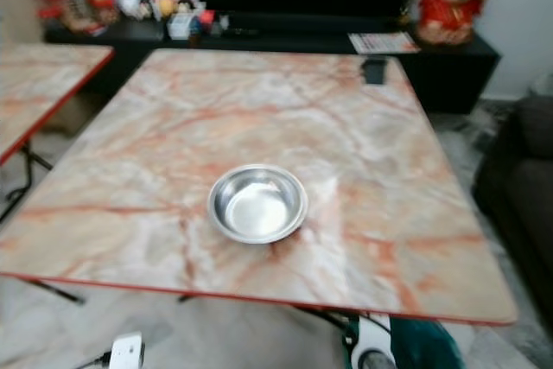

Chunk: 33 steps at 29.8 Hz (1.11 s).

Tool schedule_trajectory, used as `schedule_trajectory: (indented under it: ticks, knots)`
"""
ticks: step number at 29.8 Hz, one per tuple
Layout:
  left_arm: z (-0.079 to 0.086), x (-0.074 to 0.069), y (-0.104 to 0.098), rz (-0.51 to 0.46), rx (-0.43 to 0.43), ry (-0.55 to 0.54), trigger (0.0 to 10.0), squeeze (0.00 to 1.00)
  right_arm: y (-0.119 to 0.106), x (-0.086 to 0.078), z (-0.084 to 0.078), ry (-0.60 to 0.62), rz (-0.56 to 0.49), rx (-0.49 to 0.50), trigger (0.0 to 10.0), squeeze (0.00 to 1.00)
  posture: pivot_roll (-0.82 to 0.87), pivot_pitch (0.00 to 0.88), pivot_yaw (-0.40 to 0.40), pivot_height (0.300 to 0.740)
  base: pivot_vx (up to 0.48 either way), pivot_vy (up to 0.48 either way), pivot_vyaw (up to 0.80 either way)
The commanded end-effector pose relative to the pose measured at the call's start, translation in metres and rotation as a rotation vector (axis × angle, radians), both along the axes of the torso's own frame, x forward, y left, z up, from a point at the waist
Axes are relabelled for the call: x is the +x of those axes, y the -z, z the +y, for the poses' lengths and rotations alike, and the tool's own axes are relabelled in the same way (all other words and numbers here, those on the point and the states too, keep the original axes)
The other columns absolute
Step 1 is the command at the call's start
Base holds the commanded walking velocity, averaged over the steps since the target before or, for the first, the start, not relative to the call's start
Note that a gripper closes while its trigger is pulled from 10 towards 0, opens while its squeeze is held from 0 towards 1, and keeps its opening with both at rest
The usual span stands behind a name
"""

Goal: Setting the table

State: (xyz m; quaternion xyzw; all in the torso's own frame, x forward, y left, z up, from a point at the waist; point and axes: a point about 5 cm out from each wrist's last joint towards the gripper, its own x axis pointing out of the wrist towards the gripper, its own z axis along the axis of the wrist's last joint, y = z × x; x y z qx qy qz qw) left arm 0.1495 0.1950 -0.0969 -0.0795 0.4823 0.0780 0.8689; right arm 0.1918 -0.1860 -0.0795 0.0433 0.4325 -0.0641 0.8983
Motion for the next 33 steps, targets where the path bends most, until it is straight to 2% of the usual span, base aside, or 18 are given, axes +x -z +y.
schedule_trajectory:
  ticks: [1, 16, 22, 28, 33]
  knots:
    - [0.0, 0.004, -0.001, -0.006, 0.0, -0.007, 10.0, 0.0, 0.0, -0.002, -0.003, 0.014, 0.003, 0.002, 10.0, 0.0, 0.03, 0.0, 0.026, 0.74, 0.0, 0.371, 0.0]
    - [0.001, 0.008, -0.003, -0.022, -0.004, -0.026, 10.0, 0.0, 0.0, -0.001, -0.002, 0.013, 0.006, 0.001, 10.0, 0.0, 0.03, 0.0, 0.028, 0.74, 0.0, 0.347, 0.0]
    - [0.002, 0.001, 0.0, -0.009, -0.007, -0.044, 10.0, 0.0, 0.0, 0.0, -0.001, 0.005, 0.002, 0.0, 10.0, 0.0, 0.04, 0.002, 0.028, 0.74, 0.0, 0.345, 0.0]
    - [0.009, -0.005, 0.001, 0.002, 0.001, -0.077, 10.0, 0.0, 0.0, 0.0, 0.0, 0.006, -0.001, 0.003, 10.0, 0.0, 0.04, 0.001, 0.03, 0.74, 0.0, 0.345, 0.0]
    - [0.014, -0.005, 0.0, -0.003, 0.012, -0.085, 10.0, 0.0, 0.0, 0.0, 0.002, -0.033, 0.005, -0.02, 10.0, 0.0, 0.06, 0.0, 0.022, 0.74, 0.0, 0.345, 0.11]
